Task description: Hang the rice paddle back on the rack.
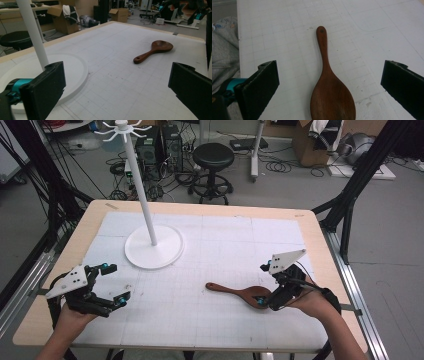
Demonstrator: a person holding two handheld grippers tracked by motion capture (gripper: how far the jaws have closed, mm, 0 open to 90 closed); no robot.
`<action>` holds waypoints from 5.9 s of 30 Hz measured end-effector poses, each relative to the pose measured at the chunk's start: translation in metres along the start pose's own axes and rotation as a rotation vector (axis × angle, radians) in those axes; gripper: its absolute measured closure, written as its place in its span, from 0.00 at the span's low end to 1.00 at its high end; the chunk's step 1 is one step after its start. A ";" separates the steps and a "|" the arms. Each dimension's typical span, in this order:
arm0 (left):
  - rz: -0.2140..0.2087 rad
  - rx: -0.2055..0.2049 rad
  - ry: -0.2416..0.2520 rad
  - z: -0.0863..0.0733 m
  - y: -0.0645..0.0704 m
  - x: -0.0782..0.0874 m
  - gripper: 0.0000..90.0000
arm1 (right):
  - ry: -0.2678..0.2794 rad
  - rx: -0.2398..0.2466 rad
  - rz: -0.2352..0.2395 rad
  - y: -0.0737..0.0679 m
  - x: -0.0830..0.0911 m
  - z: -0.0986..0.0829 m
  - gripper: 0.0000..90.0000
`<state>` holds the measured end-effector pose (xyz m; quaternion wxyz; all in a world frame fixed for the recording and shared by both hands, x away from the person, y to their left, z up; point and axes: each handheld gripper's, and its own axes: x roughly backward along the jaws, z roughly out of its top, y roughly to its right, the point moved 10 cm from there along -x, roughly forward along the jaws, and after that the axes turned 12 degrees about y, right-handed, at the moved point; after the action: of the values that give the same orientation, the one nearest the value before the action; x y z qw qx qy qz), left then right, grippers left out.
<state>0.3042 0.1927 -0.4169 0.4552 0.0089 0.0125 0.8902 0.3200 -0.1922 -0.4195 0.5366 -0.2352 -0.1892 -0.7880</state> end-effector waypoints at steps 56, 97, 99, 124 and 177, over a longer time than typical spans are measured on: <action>-0.001 -0.004 -0.012 -0.003 0.001 0.000 0.02 | -0.327 0.093 0.080 0.003 -0.027 0.000 0.01; 0.003 -0.011 -0.017 -0.003 0.002 -0.001 0.02 | -0.471 0.089 0.070 0.004 -0.068 -0.012 0.02; 0.002 -0.011 -0.017 -0.003 0.002 -0.001 0.02 | -0.480 0.084 0.063 0.005 -0.070 -0.013 0.03; 0.004 -0.014 -0.021 -0.004 0.002 -0.001 0.02 | -0.561 0.072 0.062 0.001 -0.088 -0.023 0.16; -0.001 -0.021 -0.028 -0.004 0.002 -0.002 0.02 | -0.685 0.023 0.058 0.003 -0.110 -0.034 0.57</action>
<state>0.3030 0.1899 -0.4212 0.4559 0.0167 -0.0032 0.8899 0.3515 -0.1289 -0.5107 0.4667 -0.4852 -0.3606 -0.6456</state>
